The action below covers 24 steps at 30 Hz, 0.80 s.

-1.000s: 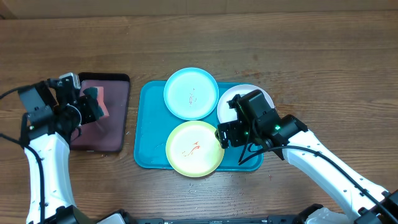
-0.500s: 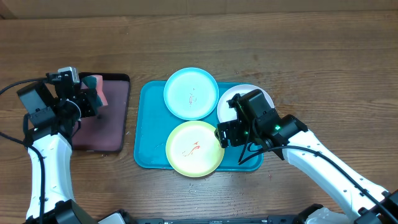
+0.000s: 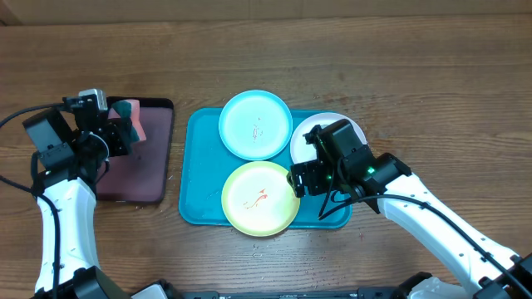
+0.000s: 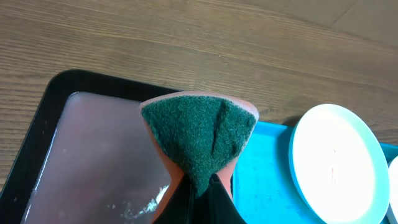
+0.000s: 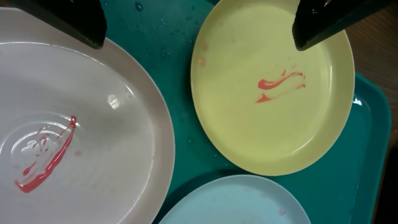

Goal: Clean dirty plates on tray and stack at the side

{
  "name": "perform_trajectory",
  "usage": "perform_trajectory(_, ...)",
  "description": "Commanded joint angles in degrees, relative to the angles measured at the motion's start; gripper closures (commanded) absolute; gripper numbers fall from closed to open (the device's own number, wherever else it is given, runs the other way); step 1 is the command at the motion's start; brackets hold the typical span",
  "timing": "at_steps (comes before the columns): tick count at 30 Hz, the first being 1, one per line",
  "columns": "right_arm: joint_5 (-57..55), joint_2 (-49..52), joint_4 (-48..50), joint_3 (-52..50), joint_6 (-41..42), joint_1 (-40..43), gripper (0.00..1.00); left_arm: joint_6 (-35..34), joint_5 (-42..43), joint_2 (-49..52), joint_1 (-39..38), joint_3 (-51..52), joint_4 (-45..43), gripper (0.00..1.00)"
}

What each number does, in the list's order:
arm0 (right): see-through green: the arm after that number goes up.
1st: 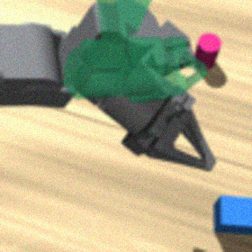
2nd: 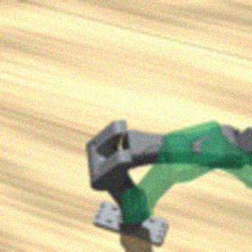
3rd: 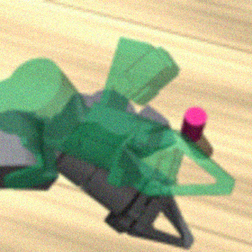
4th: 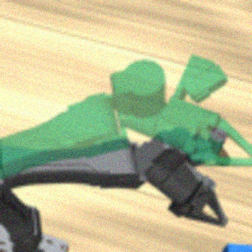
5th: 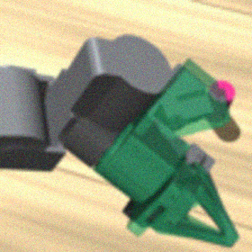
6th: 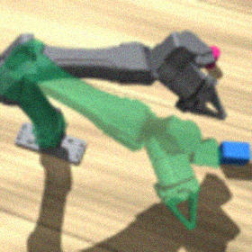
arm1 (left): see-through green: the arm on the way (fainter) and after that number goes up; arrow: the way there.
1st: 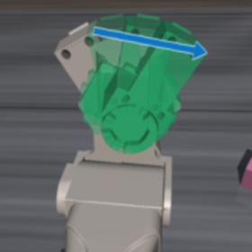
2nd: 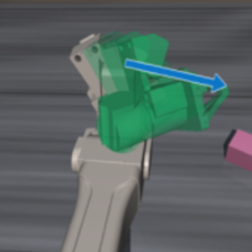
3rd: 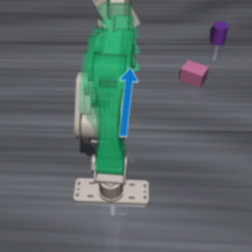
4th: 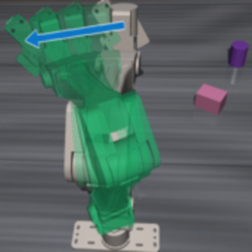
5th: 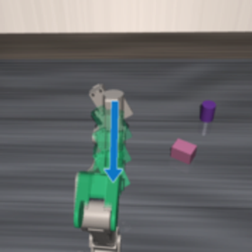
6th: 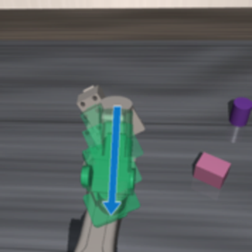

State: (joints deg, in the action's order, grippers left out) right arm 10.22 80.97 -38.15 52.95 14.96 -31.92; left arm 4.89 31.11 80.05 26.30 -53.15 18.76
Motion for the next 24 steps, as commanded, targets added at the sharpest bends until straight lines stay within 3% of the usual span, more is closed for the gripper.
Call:
perform_trajectory(1,-0.31,-0.11,0.37,1.77,-0.35,-0.26,0.03,0.7,1.4,0.33,0.33,0.39,-0.42,0.96)
perform_trajectory(19,-0.13,0.02,-0.74,1.77,-0.37,-0.26,0.03,0.09,1.31,0.33,0.17,0.39,-0.02,0.95)
perform_trajectory(22,-0.11,1.01,-2.14,1.77,-0.37,-0.26,0.03,-5.53,-1.99,0.33,-0.63,0.39,2.6,0.96)
perform_trajectory(24,-0.09,2.51,-3.21,1.77,-0.37,-0.28,0.04,-5.7,-6.73,0.33,-2.78,0.39,6.4,0.96)
